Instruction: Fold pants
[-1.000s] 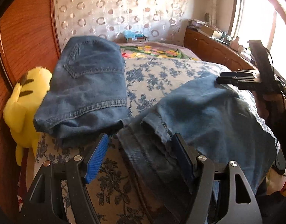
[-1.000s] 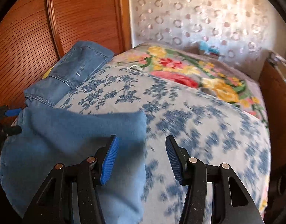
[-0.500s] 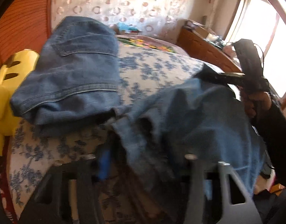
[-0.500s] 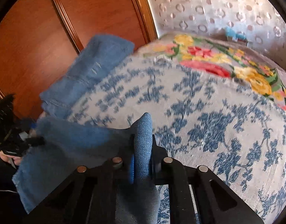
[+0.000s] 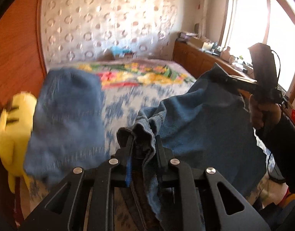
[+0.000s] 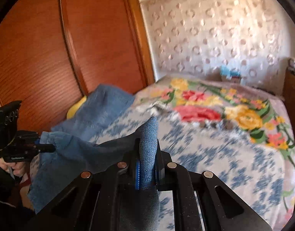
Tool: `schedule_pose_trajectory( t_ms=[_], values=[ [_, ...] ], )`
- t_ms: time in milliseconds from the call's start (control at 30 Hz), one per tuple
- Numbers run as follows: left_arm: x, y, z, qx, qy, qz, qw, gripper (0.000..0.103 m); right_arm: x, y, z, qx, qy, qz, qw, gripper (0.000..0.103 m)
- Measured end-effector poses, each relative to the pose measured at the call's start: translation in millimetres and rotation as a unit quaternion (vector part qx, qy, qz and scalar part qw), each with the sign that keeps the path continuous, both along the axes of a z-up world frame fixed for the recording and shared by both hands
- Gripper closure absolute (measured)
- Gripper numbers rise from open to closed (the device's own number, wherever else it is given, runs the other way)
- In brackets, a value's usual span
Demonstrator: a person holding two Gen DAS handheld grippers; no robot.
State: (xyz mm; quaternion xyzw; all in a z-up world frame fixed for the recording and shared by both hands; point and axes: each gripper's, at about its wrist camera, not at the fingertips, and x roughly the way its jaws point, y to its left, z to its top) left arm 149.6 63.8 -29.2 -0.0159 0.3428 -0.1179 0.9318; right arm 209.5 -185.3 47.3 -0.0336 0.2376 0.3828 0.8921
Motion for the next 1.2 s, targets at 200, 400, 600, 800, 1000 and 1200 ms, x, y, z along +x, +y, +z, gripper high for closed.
schedule_pose_trajectory(
  t_ms=[200, 400, 600, 800, 1000, 1200],
  values=[
    [60.2, -18.5, 17.9, 0.023, -0.023, -0.016, 0.9993, 0.083, 39.9, -14.2, -7.9, -0.003, -0.001, -0.084, 0.997, 0.093],
    [120.3, -31.9, -0.3, 0.047, 0.001, -0.022, 0.9987, 0.082, 79.2, -8.1, -40.5, -0.066, 0.024, -0.125, 0.99, 0.091],
    [125.7, -39.7, -13.1, 0.063, 0.02, -0.017, 0.9977, 0.076, 84.6, -4.9, -58.6, -0.097, 0.047, -0.141, 0.984, 0.069],
    [107.0, -36.6, -3.1, 0.054, 0.008, -0.012, 0.9985, 0.033, 57.8, -15.7, -64.0, -0.109, 0.059, -0.13, 0.984, 0.057],
    [85.0, -57.0, 6.1, 0.038, -0.003, -0.032, 0.9987, 0.028, 17.0, -47.6, -53.5, -0.093, 0.074, -0.145, 0.982, 0.056],
    [62.5, -86.8, 0.5, 0.038, 0.003, -0.062, 0.9973, 0.028, -43.9, -75.1, -47.1, -0.083, 0.087, -0.182, 0.976, 0.056]
  ],
)
